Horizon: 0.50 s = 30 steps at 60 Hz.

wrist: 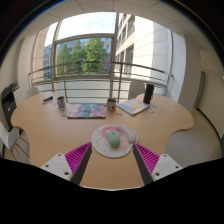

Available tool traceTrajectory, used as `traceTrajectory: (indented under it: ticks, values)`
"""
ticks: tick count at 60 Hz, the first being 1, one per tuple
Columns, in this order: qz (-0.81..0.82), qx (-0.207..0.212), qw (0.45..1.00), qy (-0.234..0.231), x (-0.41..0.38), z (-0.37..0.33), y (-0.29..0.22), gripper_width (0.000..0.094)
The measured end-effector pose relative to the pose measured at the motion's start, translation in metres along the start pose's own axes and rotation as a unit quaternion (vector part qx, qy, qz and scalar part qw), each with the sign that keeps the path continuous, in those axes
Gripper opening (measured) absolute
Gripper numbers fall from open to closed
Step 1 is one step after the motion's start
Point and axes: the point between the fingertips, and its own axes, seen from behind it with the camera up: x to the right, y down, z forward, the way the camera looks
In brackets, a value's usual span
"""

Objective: Arrange mouse

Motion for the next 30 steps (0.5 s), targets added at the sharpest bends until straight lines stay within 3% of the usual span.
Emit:
traceTrajectory:
  ticks: [14,30]
  values:
    - [-0.016,0.007,1.0,0.01,-0.004,-0.093,0.02,0.085]
    - [-0.021,0.005,1.0,0.008,-0.007,-0.123,0.033,0.0847]
